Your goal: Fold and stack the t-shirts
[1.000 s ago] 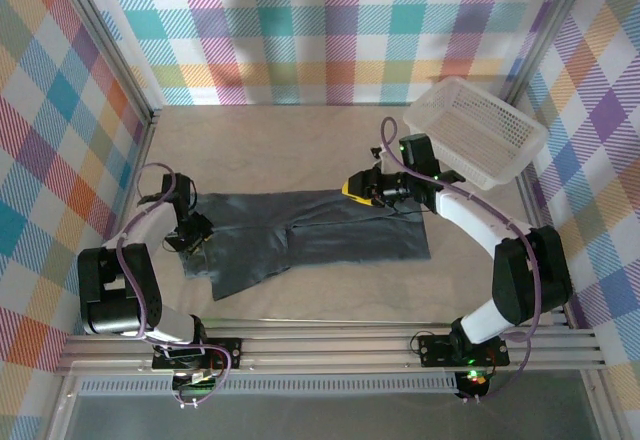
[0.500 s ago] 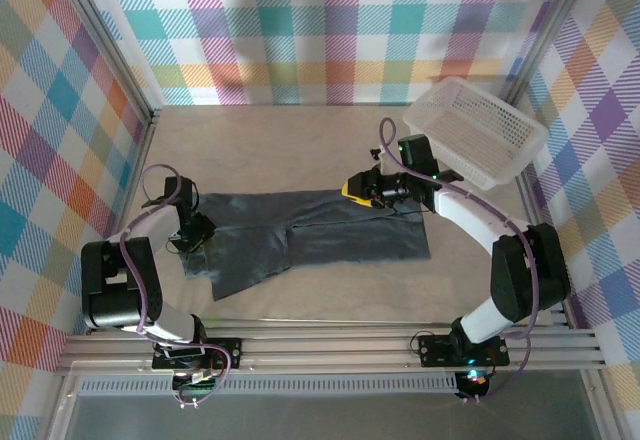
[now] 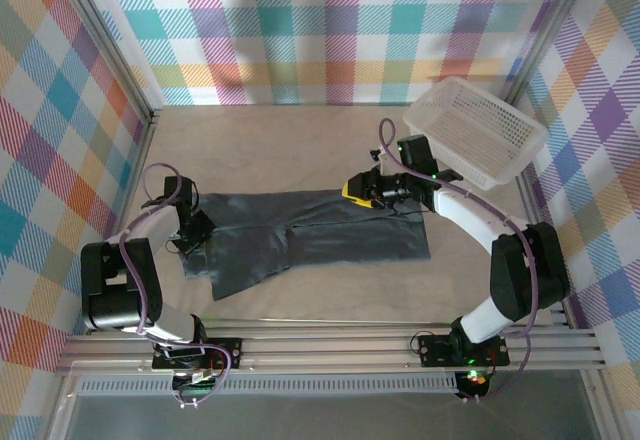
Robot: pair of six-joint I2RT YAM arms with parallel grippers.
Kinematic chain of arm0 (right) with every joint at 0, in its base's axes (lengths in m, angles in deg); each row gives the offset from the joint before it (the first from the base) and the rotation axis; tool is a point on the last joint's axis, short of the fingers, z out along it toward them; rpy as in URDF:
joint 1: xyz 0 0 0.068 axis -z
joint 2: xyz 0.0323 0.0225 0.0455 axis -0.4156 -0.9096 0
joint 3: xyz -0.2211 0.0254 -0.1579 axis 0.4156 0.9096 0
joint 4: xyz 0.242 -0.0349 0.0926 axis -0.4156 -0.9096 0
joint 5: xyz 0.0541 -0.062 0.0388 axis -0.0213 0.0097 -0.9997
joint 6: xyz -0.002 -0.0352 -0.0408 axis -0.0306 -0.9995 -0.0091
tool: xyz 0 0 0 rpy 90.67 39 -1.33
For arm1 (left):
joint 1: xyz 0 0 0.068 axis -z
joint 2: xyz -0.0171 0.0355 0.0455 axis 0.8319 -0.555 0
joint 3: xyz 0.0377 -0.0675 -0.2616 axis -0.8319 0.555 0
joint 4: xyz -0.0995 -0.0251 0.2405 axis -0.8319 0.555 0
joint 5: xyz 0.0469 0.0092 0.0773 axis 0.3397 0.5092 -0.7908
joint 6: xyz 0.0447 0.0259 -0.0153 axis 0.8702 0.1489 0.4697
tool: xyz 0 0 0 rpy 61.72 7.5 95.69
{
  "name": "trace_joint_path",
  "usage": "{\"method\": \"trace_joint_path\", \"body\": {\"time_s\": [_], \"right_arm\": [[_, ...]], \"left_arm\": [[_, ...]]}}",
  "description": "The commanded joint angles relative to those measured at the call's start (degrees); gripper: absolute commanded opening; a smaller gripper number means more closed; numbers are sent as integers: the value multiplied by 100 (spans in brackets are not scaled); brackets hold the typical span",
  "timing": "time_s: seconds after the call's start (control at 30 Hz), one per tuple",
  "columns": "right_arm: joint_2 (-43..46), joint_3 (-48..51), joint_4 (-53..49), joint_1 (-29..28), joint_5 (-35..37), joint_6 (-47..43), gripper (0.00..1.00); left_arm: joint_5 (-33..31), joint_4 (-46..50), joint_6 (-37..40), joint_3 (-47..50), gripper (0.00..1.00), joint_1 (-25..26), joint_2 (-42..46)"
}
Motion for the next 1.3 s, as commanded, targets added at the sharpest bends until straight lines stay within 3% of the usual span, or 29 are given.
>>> {"method": "trace_joint_path", "body": {"time_s": [0.0,0.2,0.6,1.03,1.27], "right_arm": [[-89,-235,-177,-5,-36,-127,39],[-215,-395,-316,-8,-33,-201,39],[-290,-423,-422,-6,22,-227,39],[-181,-256,-504,-10,171,-233,38],[-200,-253,-538,-10,180,-235,38]], "left_arm": [[-32,471,-363,-335,0,-49,198],[-59,940,-748,-1019,0,-45,2],[61,1630,-781,-2633,0,-49,-1285],[-391,1491,-429,-3135,0,-49,-2220],[-290,1432,-492,-3350,0,-44,-2483]]}}
